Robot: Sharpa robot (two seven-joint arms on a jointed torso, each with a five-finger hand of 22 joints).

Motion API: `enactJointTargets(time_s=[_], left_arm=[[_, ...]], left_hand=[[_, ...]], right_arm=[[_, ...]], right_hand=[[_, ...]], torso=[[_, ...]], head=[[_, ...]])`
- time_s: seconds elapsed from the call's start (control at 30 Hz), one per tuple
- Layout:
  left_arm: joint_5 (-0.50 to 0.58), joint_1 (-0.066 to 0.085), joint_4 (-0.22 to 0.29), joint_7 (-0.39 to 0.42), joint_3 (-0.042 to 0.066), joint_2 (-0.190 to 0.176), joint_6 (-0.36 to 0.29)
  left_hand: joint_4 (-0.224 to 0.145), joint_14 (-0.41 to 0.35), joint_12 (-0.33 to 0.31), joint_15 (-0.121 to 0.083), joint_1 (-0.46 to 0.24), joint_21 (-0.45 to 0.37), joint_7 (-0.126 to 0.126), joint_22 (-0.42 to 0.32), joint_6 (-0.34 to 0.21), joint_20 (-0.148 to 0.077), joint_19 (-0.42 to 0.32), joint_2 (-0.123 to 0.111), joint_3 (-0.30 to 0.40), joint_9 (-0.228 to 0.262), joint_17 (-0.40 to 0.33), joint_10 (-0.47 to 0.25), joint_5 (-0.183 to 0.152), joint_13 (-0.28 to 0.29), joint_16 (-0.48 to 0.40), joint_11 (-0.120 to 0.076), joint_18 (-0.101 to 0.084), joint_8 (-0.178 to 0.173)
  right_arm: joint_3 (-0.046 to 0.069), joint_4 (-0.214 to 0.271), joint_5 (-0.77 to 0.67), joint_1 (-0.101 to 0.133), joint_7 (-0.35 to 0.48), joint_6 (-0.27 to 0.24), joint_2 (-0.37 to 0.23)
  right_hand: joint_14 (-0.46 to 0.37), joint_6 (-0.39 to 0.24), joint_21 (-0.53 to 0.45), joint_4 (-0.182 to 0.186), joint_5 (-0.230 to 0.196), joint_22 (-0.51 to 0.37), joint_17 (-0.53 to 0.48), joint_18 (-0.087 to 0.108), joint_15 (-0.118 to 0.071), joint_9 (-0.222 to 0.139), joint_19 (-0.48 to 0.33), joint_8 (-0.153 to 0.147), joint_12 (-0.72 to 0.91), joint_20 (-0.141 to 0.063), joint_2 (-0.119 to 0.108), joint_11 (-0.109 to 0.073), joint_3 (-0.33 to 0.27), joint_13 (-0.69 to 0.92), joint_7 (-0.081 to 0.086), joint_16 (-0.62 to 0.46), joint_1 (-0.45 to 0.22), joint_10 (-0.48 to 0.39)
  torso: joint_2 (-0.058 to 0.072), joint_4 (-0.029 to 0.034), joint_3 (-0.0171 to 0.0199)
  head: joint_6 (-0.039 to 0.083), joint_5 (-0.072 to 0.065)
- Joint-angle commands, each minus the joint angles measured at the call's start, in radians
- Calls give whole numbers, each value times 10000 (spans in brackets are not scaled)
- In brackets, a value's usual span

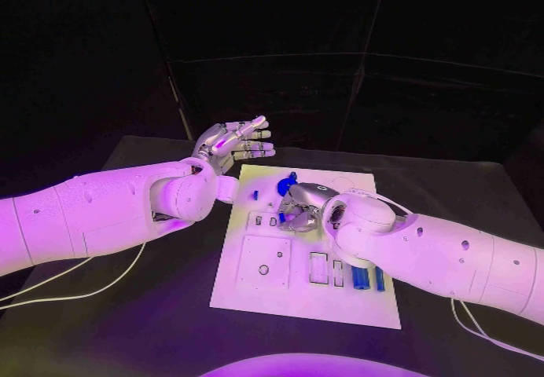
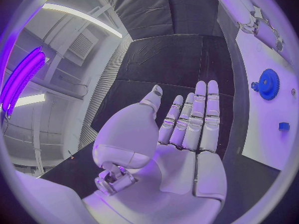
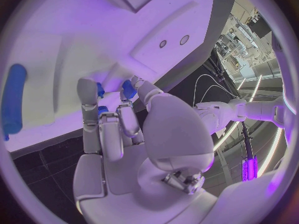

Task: Assemble the parts on the task board

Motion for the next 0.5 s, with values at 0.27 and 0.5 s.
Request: enactJointTargets(time_s=[0.27,0.5], left_arm=[[-40,16,14,43,6,-6,72],[-40,16,12,30,6,-7,99]], left_hand=[[-62,32,-19,28,24,-42,441,-16,27,30,60,50,-21,9,-14,58,62,-3,-31,3,110,9],[-63,32,-20,29,24,-47,443,-19,35,30,61,51,-20,10,-14,59,63,-4,-33,5,110,9]], right_arm=[[-45,-47,-12,-41,-132,-396,-12],[-45,-31,26,-41,34,-1092,-19]], right_hand=[[716,-450,-198,311,261,-222,1111,3,95,8,-94,-140,-225,47,-273,51,-965,-307,52,-89,-362,-372],[702,-691,-273,406,484,-331,1058,16,133,4,-130,-183,-381,77,-300,96,-1401,-557,108,-114,-260,-602]], torso=[[3,2,2],[-1,5,1]], head=[[25,-7],[30,-14]])
